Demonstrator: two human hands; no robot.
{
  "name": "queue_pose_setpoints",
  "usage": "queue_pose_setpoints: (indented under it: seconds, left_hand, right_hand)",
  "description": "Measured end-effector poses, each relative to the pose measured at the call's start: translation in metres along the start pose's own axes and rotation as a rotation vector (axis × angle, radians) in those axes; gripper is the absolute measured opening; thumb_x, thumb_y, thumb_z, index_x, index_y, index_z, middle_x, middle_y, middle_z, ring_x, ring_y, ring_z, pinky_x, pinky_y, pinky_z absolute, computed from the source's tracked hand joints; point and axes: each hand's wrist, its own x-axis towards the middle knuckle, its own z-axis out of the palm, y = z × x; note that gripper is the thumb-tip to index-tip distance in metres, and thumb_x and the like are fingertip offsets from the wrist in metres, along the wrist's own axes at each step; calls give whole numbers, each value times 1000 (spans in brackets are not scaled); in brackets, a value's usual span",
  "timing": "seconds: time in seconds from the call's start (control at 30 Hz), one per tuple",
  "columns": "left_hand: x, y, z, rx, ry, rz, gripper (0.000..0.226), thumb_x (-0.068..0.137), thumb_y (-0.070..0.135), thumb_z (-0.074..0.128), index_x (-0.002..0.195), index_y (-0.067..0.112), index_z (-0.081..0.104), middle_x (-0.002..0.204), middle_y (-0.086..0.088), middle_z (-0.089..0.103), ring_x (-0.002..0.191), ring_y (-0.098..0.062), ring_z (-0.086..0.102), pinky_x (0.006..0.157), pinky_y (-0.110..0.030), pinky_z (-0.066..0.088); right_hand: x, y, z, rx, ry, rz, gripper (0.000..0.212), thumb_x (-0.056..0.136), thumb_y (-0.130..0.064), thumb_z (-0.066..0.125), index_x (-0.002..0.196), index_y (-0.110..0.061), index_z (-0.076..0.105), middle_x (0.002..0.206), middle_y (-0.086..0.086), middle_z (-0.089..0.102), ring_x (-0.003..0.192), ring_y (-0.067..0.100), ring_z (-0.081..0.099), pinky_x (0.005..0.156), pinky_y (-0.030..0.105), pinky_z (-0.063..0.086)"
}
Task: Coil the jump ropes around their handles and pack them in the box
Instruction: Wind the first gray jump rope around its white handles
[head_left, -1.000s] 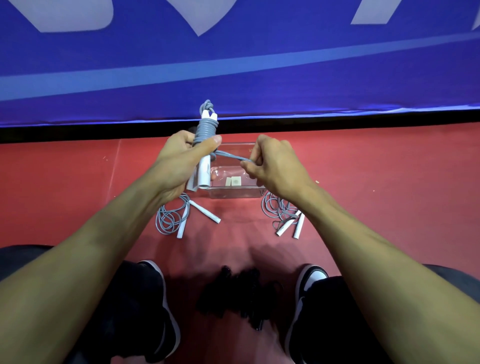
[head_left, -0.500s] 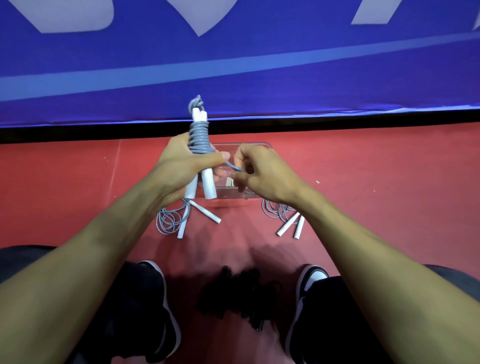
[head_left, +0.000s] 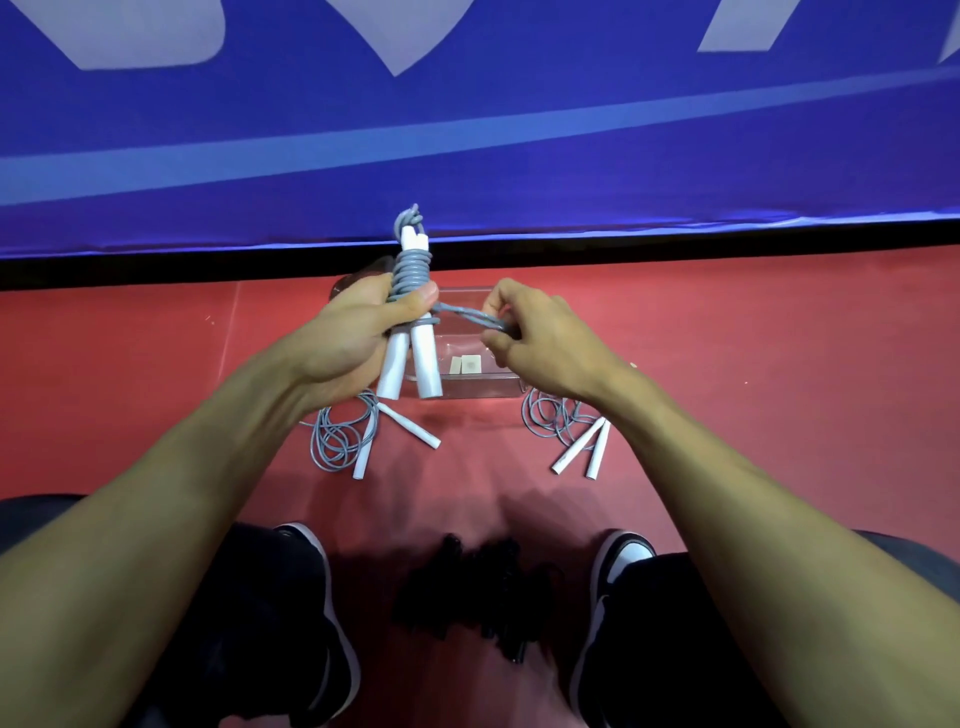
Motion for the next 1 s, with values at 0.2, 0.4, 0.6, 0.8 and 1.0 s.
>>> queue_pose_setpoints:
  seconds: [0.2,0.4,0.6,0.8,1.0]
  left_hand:
    - [2,1,-12,165,215,32,37,78,21,81,101,6,56,85,-11,54,78,-23,54,78,-41,52]
    - [4,-2,-6,111,287,117,37,72,17,84,83,19,49,73,1,50,79,-23,52,93,-56,56]
    - [-2,-4,-1,113,166,91,39,79,-11,76,94,13,50,76,-6,65,73,-32,66,87,-66,55]
    - [-6,1,3,158,88,98,54,68,12,81,118,8,62,83,-10,67,57,-21,63,61,-30,57]
    - [-3,1,2,36,53,18,33,84,6,73,115,7,61,93,-10,60,66,-19,61,66,-31,57]
  right_hand:
    - [-1,-2,-4,85,-119,57,20,100,-17,52,90,-17,68,74,-6,74,64,1,60,67,27,47]
    - [1,-5,-2,76,-67,13,17,98,-12,60,84,-9,69,71,-5,74,60,4,62,68,32,56]
    - [0,1,5,-159,-75,0,6,92,-7,56,86,-10,56,86,7,73,85,29,66,76,44,54]
    - [5,10,9,-187,14,70,7,86,-17,59,82,-22,58,76,1,72,65,26,68,70,42,59]
    - [7,12,6,-174,71,75,14,90,-19,65,82,-17,76,65,-1,70,78,24,66,73,38,58]
